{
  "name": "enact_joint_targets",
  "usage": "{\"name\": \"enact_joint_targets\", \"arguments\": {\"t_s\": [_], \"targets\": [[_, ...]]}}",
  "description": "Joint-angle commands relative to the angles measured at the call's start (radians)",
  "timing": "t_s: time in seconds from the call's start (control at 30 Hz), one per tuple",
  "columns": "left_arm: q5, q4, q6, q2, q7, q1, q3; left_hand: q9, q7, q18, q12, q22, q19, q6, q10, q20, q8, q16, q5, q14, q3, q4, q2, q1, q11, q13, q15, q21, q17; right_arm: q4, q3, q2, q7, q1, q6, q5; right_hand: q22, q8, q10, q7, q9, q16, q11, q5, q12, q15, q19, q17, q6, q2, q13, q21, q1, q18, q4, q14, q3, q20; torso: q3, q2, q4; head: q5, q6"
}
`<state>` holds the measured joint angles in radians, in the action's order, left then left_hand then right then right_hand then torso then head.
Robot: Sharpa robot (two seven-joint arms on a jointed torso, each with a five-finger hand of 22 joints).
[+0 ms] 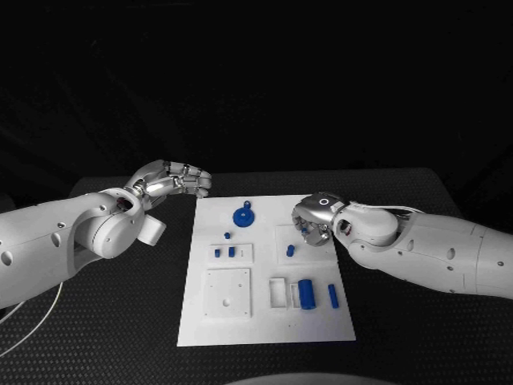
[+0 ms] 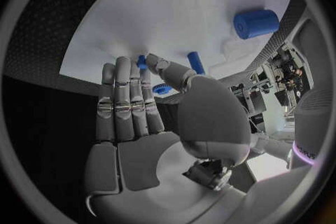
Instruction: Assemble the parts on the task board
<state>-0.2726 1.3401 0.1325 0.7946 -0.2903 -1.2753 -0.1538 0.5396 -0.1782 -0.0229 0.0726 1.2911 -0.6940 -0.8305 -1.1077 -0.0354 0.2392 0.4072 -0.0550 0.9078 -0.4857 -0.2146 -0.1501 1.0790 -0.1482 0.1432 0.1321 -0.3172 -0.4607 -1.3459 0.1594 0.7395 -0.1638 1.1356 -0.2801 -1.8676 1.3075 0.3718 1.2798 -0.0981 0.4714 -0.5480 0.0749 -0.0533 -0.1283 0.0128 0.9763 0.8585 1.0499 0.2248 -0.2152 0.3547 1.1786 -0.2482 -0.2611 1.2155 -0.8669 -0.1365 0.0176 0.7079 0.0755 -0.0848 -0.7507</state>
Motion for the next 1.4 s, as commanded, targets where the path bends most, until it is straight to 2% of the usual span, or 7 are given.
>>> {"name": "enact_joint_targets", "arguments": {"t_s": [0.03,0.27,0.4,0.7,1.07,1.4], "targets": [[0.006,0.003,-0.016,-0.002,-0.005,0.000,0.000,-0.002,-0.005,-0.016,0.002,0.002,-0.007,0.003,-0.007,0.003,0.004,0.003,-0.003,0.008,0.001,0.004,0.005,0.006,-0.003,-0.001,0.000,0.006,-0.002,0.005,0.004,0.000,-0.006,-0.003,0.036,-0.035,0.024,0.004,0.009,-0.001,0.004,-0.008,0.001,0.002,-0.005,0.005,0.010,0.006,0.010,-0.004,-0.006,0.005,0.008,-0.014,-0.010,0.003,-0.001,0.000,0.0000,0.000,-0.0003,0.000,-0.002],[0.006,0.004,-0.015,-0.002,-0.006,0.000,0.000,-0.002,-0.005,-0.016,0.002,0.002,-0.007,0.003,-0.007,0.003,0.004,0.003,-0.003,0.008,0.001,0.004,0.005,0.006,-0.003,-0.002,0.000,0.007,-0.002,0.008,0.008,-0.004,-0.007,-0.005,0.031,-0.058,0.024,0.006,0.014,0.002,0.009,-0.013,-0.001,0.002,-0.007,0.006,0.012,0.017,0.014,-0.004,-0.017,0.010,0.016,-0.014,-0.018,0.004,-0.003,0.001,0.0001,0.000,-0.0003,0.000,-0.002],[0.006,0.004,-0.015,-0.002,-0.006,0.000,0.000,-0.002,-0.006,-0.016,0.002,0.002,-0.007,0.003,-0.007,0.003,0.004,0.003,-0.003,0.008,0.001,0.004,0.005,0.006,-0.003,-0.002,0.000,0.007,-0.002,0.007,0.008,-0.005,-0.008,-0.005,0.011,-0.070,0.024,0.014,0.032,0.009,0.020,-0.026,-0.011,0.002,-0.017,0.016,0.031,0.036,0.031,-0.010,-0.038,0.025,0.021,-0.014,-0.017,0.021,-0.007,0.008,0.0001,0.000,-0.0003,-0.001,-0.002],[0.006,0.004,-0.016,-0.001,-0.006,0.000,0.000,-0.002,-0.006,-0.016,0.001,0.003,-0.007,0.004,-0.006,0.003,0.003,0.003,-0.003,0.008,0.001,0.004,0.005,0.007,-0.003,-0.002,0.000,0.008,-0.002,-0.002,0.008,-0.002,-0.011,-0.005,-0.012,-0.082,0.023,0.021,0.050,0.017,0.036,-0.037,-0.022,0.002,-0.027,0.027,0.052,0.061,0.048,-0.009,-0.068,0.044,0.018,-0.014,-0.017,0.041,-0.017,0.019,0.0001,0.000,-0.0002,-0.002,-0.003],[0.006,0.004,-0.015,-0.001,-0.006,0.000,0.000,-0.003,-0.006,-0.015,0.001,0.003,-0.007,0.004,-0.006,0.003,0.003,0.003,-0.003,0.007,0.001,0.004,0.006,0.007,-0.004,-0.003,0.000,0.009,-0.003,-0.016,0.007,0.004,-0.010,-0.005,-0.042,-0.086,0.023,0.022,0.057,0.020,0.044,-0.041,-0.026,0.003,-0.030,0.032,0.060,0.073,0.054,-0.007,-0.081,0.053,0.018,-0.014,-0.018,0.048,-0.022,0.024,0.0001,0.000,-0.0001,-0.002,-0.003],[0.007,0.001,-0.016,-0.002,-0.006,0.000,0.000,-0.003,-0.006,-0.015,0.001,0.003,-0.007,0.005,-0.006,0.003,0.003,0.003,-0.003,0.007,0.001,0.004,0.006,0.007,-0.004,-0.004,0.000,0.010,-0.003,-0.033,0.006,0.017,-0.005,0.000,-0.048,-0.082,0.023,0.023,0.058,0.021,0.047,-0.042,-0.027,0.004,-0.031,0.034,0.063,0.078,0.055,-0.006,-0.087,0.056,0.018,-0.014,-0.017,0.050,-0.024,0.026,-0.0005,0.000,0.0001,-0.001,-0.002]]}}
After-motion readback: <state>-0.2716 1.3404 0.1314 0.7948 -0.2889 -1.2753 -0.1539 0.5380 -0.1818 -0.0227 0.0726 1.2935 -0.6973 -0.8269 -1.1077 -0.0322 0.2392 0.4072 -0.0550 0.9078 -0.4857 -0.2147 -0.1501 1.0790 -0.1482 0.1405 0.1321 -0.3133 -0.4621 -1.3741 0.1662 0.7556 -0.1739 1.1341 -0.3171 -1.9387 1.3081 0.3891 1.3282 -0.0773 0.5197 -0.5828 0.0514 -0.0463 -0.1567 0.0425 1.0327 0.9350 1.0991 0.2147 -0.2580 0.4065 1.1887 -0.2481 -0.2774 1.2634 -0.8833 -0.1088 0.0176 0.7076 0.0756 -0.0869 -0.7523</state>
